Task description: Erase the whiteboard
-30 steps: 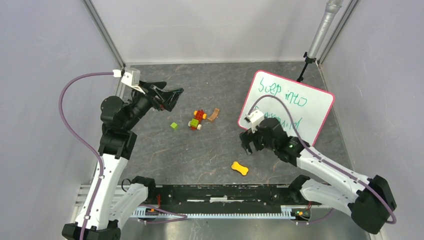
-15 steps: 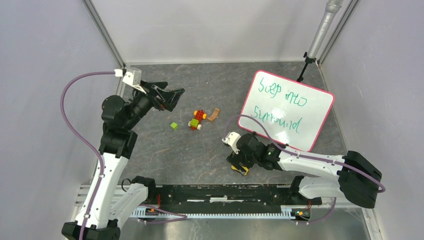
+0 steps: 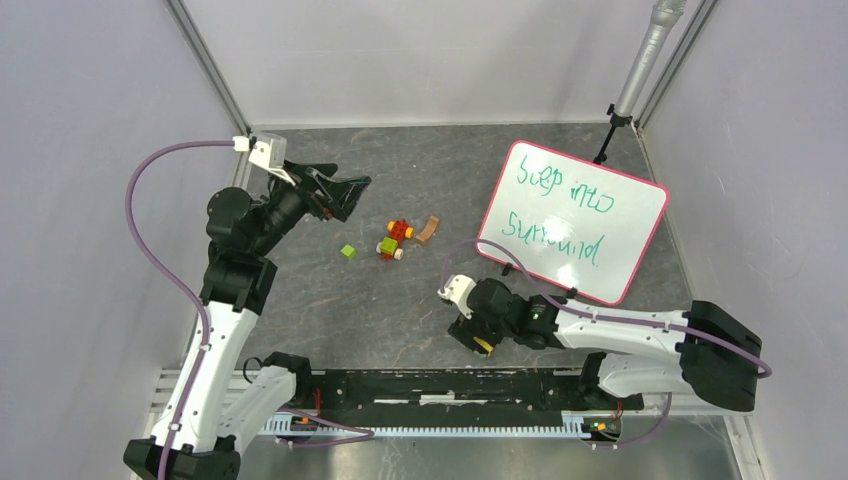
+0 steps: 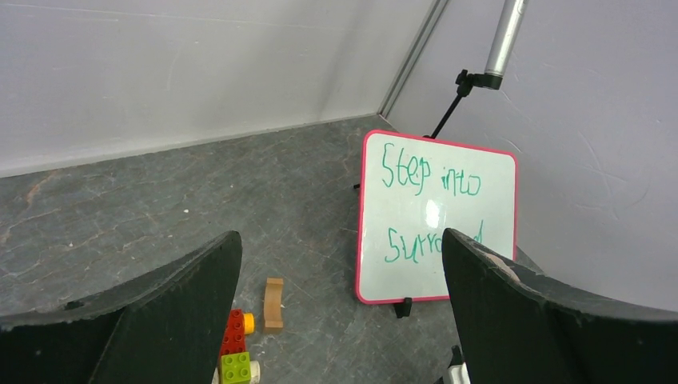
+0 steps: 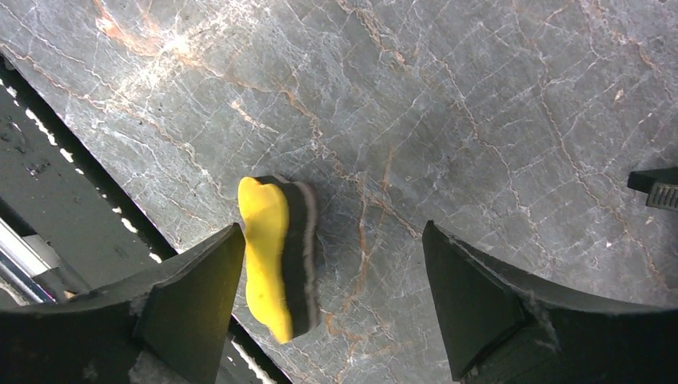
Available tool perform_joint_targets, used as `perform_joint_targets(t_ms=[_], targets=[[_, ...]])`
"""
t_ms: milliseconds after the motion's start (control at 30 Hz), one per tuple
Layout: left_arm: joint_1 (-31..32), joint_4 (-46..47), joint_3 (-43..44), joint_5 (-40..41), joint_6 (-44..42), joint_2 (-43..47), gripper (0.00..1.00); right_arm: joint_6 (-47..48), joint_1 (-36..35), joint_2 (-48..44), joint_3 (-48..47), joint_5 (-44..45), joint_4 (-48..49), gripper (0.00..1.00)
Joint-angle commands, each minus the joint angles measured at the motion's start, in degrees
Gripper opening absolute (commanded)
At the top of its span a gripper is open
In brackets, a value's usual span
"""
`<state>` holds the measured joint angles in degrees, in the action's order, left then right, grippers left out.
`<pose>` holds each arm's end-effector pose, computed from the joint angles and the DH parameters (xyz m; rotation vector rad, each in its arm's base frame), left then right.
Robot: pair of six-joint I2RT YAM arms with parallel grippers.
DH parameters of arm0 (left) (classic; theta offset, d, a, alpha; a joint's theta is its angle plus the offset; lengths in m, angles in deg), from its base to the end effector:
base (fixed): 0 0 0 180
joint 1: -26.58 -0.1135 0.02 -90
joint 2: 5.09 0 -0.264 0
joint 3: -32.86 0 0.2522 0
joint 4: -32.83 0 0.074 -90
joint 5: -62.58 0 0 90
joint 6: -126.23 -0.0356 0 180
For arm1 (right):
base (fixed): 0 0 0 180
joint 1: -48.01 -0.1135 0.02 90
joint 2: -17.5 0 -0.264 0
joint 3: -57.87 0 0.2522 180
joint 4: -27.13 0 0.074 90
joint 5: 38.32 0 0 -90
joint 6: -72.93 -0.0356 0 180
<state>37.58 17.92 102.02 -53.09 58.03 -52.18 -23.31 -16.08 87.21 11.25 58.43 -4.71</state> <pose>0.1730 -0.0493 0.4148 0.2379 1.4887 -0.7862 0.1013 0.1990 0.1727 -1.1939 2.2589 0.3417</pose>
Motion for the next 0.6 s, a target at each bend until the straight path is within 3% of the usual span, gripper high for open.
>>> perform_joint_targets(t_ms=[0, 267, 433, 567], targets=[[0.15, 1.45, 0.50, -0.71, 1.14, -0.15, 1.00, -1.40, -0.55, -2.97, -0.93, 2.63, -0.58, 0.91], [2.03, -0.75, 1.12, -0.37, 0.31, -1.21, 1.00, -2.69, -1.82, 0.63, -5.20, 4.28, -5.80, 0.98], [2.62, -1.22, 1.21, -0.27, 0.12, -3.31, 1.00, -6.04, -6.60, 3.46, -6.11, 8.51, -6.63, 0.98], [2.61, -1.21, 1.12, 0.09, 0.23, -3.71, 1.00, -7.83, -8.67, 5.22, -6.19, 11.87, -7.38, 0.91]])
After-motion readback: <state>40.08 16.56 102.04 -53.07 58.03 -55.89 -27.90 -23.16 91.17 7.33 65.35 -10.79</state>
